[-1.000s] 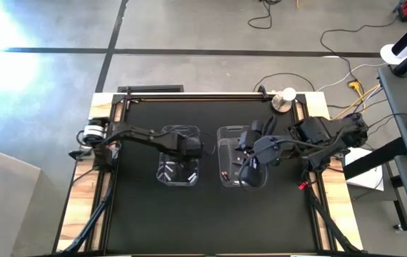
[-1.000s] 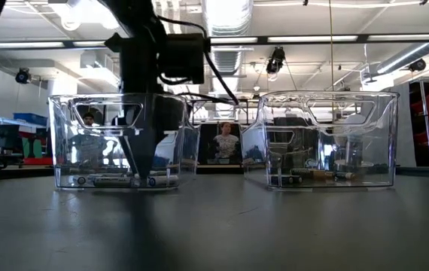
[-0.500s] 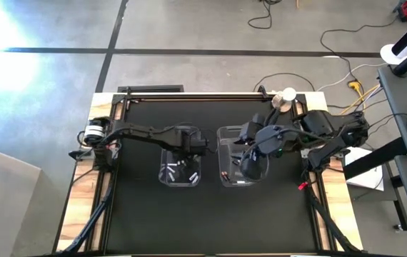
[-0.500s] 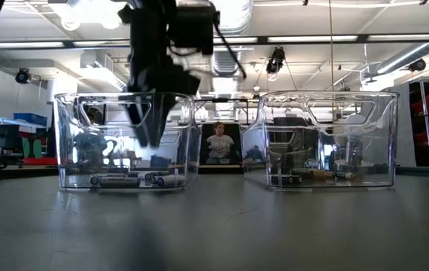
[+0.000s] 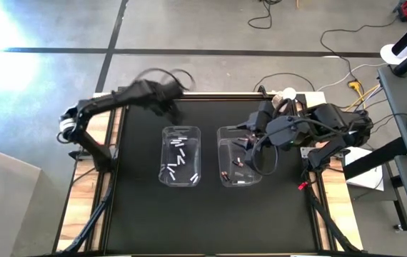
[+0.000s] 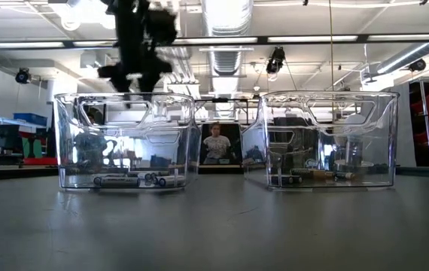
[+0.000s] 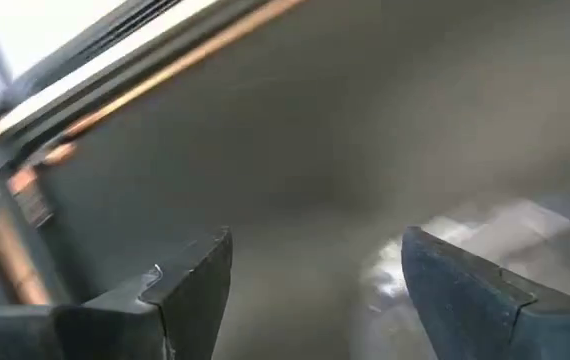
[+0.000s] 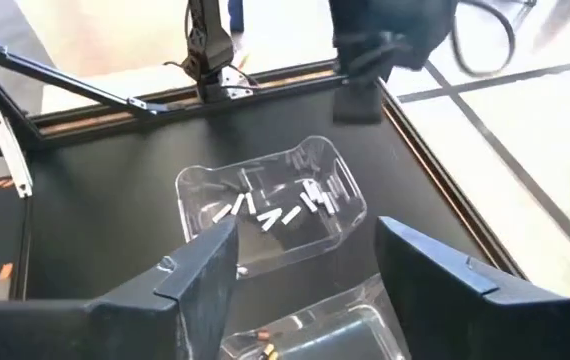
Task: Sort batteries
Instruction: Put the black battery into the right transparent bin
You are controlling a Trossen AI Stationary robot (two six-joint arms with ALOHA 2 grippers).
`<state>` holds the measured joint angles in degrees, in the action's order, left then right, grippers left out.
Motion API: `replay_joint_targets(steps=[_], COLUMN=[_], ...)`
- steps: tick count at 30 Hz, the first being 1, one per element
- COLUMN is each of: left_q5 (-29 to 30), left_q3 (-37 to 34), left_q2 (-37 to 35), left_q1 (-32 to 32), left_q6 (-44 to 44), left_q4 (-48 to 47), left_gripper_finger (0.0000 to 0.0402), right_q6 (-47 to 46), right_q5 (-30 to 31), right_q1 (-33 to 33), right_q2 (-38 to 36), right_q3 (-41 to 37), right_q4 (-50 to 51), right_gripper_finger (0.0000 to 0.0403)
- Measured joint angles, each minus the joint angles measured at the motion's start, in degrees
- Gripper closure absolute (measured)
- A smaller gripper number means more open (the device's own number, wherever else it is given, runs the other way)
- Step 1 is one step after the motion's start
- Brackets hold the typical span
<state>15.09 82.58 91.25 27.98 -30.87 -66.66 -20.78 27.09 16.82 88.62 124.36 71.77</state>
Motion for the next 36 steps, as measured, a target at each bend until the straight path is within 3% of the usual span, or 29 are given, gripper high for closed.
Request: replay_joint_targets(steps=[4,8,13,15,20,23,30,36], left_q5=[2.3,4.0,4.0,4.8,8.4,9.0,7.3,4.2], left_q3=[-8.0,-16.6,-24.4,-26.3,-27.5,-27.6,-26.5,-21.9], left_q2=[-1.9,-2.5,-2.3,-2.3,-2.3,-2.3,2.0,8.9], left_q1=[11.8,18.8,23.2,24.6,28.4,30.5,34.1,35.8], left_q6=[-6.5,-17.1,-30.0,-35.1,-48.1,-53.8,-62.1,-66.8], left_q4=[4.3,11.8,22.1,25.9,27.1,27.1,27.1,23.4], left_gripper_finger=[0.0137,0.0136,0.0136,0.0136,0.0136,0.0136,0.0145,0.0170], right_q6=[2.7,9.8,23.2,28.7,37.2,39.5,41.7,41.4], right_q5=[0.0,0.0,-0.3,-3.2,-23.0,-30.1,-31.8,-32.0], right_q1=[-0.8,-4.8,-15.9,-21.4,-34.4,-39.9,-46.8,-47.3], right_q2=[0.0,0.0,-0.1,-0.1,0.9,1.8,3.5,3.5], right_q3=[-0.2,-0.2,0.6,0.7,0.5,0.4,0.3,-0.5], right_q4=[-0.1,-0.1,-2.3,-5.2,-10.3,-10.2,-8.2,-6.0], right_gripper_finger=[0.0152,0.0122,0.0087,0.0077,0.0065,0.0066,0.0084,0.0104])
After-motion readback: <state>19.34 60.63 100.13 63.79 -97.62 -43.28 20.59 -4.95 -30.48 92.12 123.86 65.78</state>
